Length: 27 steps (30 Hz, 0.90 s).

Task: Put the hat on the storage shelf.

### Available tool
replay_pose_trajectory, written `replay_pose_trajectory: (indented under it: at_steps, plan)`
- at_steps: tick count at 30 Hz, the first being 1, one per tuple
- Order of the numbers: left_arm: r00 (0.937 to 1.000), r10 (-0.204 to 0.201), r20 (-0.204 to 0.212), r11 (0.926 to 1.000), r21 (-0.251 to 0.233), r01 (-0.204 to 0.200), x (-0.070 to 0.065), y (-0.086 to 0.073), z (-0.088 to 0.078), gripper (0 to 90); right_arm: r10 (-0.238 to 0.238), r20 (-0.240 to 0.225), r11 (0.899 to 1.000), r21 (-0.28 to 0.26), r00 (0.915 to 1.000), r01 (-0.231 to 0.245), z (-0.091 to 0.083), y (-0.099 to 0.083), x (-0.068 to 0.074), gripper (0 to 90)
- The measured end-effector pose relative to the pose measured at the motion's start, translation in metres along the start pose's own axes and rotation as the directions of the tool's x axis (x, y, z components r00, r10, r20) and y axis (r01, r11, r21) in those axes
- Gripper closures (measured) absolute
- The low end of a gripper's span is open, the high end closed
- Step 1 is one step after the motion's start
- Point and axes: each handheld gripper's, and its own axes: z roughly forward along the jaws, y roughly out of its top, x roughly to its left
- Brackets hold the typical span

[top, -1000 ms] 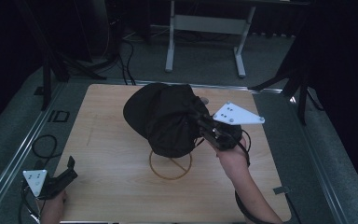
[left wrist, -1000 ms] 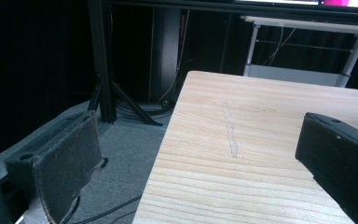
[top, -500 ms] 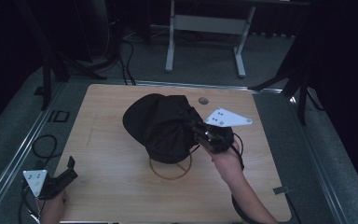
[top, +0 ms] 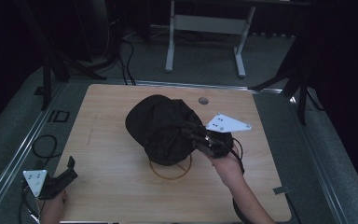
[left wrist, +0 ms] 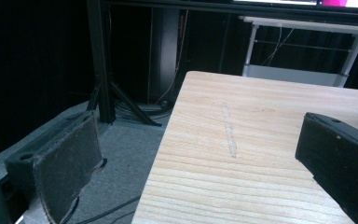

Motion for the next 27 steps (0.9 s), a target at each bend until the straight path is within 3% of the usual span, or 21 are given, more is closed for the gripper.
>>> replay_pose_trajectory:
  at_steps: [6, 9, 14, 24, 25, 27]
  plan:
    - [1.0000, -0.003, 0.002, 1.0000, -0.002, 0.003, 0.000, 0.000, 0.000, 0.5, -0.015, 0.036, 0.999, 0.029, 0.9992, 0.014, 0.007, -0.003, -0.003, 66.0]
    - [1.0000, -0.004, 0.004, 1.0000, -0.001, 0.004, 0.000, 0.000, 0.000, 0.5, 0.018, 0.029, 0.999, 0.030, 0.9994, -0.019, 0.010, -0.006, -0.008, 65.3]
    - [1.0000, -0.006, 0.004, 1.0000, 0.000, 0.006, 0.000, 0.000, 0.000, 0.5, 0.028, 0.026, 0.999, 0.033, 0.9993, -0.029, 0.011, -0.006, -0.011, 57.6]
    - [1.0000, -0.006, 0.003, 1.0000, 0.001, 0.006, 0.000, 0.000, 0.000, 0.5, 0.014, 0.018, 1.000, 0.006, 0.9997, -0.014, -0.002, 0.007, -0.015, 47.4]
    - [1.0000, -0.006, 0.003, 1.0000, 0.001, 0.006, 0.000, 0.000, 0.000, 0.5, 0.009, 0.013, 1.000, 0.011, 0.9999, -0.010, -0.007, 0.009, -0.018, 41.6]
    - [1.0000, -0.006, 0.003, 1.0000, 0.000, 0.006, 0.000, 0.000, 0.000, 0.5, 0.012, 0.017, 1.000, 0.012, 0.9998, -0.012, -0.010, 0.010, -0.020, 38.8]
